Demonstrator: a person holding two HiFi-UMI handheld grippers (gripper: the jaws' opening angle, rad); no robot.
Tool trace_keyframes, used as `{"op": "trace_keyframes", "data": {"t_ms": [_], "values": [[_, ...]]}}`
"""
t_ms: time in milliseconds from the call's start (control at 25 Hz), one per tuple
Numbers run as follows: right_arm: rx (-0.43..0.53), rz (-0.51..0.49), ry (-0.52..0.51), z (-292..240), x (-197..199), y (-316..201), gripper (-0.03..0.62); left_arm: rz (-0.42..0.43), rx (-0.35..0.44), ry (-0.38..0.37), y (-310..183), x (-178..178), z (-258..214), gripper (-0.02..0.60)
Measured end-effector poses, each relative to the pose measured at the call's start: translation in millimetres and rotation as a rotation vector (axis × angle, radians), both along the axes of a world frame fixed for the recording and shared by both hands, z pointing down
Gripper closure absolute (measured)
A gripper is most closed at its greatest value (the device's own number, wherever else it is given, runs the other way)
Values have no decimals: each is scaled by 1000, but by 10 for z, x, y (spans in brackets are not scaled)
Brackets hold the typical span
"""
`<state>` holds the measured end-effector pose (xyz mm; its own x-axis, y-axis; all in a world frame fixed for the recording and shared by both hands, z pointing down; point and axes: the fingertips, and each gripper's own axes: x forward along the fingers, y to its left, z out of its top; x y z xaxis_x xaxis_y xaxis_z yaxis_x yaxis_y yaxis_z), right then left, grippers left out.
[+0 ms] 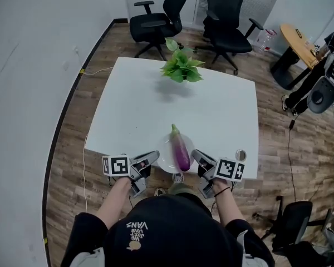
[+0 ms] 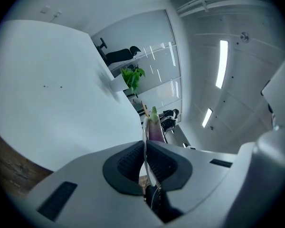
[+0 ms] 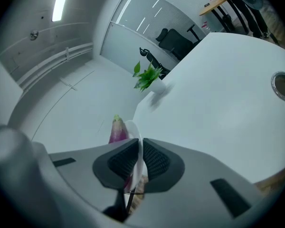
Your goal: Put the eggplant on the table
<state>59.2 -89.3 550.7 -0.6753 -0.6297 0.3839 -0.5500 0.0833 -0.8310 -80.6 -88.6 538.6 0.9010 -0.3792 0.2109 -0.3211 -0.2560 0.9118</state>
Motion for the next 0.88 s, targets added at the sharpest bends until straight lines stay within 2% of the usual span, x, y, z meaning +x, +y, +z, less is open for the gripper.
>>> {"op": "trace_keyframes", "data": {"t_ms": [440, 880], "values": [[-5, -47, 1, 36, 166, -425, 557, -47, -6, 0, -369, 168, 43, 557], [-1, -143, -17, 83, 249, -870, 557, -144, 5, -2, -701, 257, 86, 557]]}}
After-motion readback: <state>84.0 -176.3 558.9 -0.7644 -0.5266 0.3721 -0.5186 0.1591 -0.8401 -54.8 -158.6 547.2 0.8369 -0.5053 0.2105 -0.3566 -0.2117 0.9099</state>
